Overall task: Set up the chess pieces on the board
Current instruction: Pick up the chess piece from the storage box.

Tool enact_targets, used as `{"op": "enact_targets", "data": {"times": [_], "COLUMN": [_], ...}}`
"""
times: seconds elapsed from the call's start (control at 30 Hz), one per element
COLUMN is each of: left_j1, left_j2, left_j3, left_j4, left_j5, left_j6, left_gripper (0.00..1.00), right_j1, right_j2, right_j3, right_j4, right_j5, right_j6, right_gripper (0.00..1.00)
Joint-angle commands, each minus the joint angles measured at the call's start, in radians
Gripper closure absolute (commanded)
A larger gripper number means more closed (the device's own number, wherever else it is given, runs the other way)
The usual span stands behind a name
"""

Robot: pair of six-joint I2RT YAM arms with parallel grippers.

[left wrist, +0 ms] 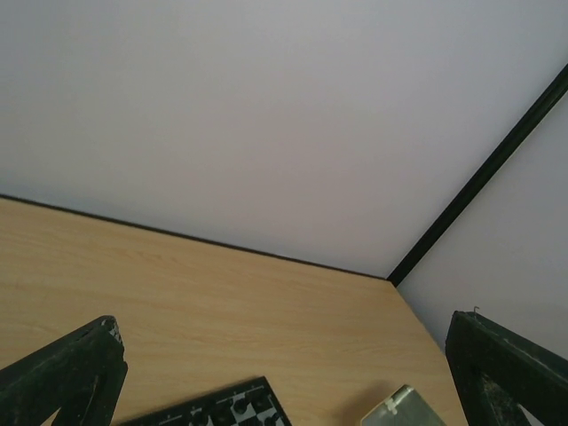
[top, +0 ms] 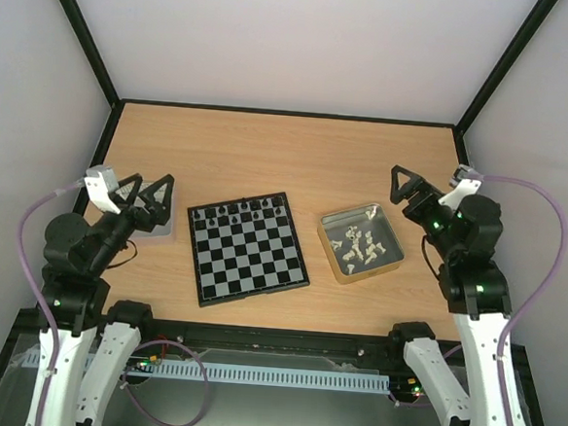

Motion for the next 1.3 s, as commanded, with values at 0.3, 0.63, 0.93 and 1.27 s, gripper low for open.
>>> {"op": "enact_targets", "data": {"times": [0.3, 0.63, 0.93, 1.27], "left_j1": [0.011, 0.011, -0.001, -0.025], "left_j2": [0.070, 0.269, 0.318, 0.291], "left_j3": [-0.175, -0.192, -0.130, -0.141], "left_j4": [0.258, 0.384, 0.324, 0.319], "left_j5": [0.032, 0.022, -0.016, -0.078], "left_j6": [-0.019, -0.032, 0.023, 0.059], "left_gripper": [0.00, 0.00, 0.00, 0.00], "right_j1": [-0.004, 0.094, 0.149, 0.172], "right_j2": [0.425, 0.731, 0.860, 0.952], "right_j3": [-0.053, -0.072, -0.089, -0.090], "right_j4": [-0.049, -0.061, -0.067, -0.064], "right_j5": [0.167, 0.201, 0.252, 0.247], "right_j6": [-0.110, -0.130, -0.098, -0.080], "right_gripper": [0.41, 0.72, 0.83, 0.80]}}
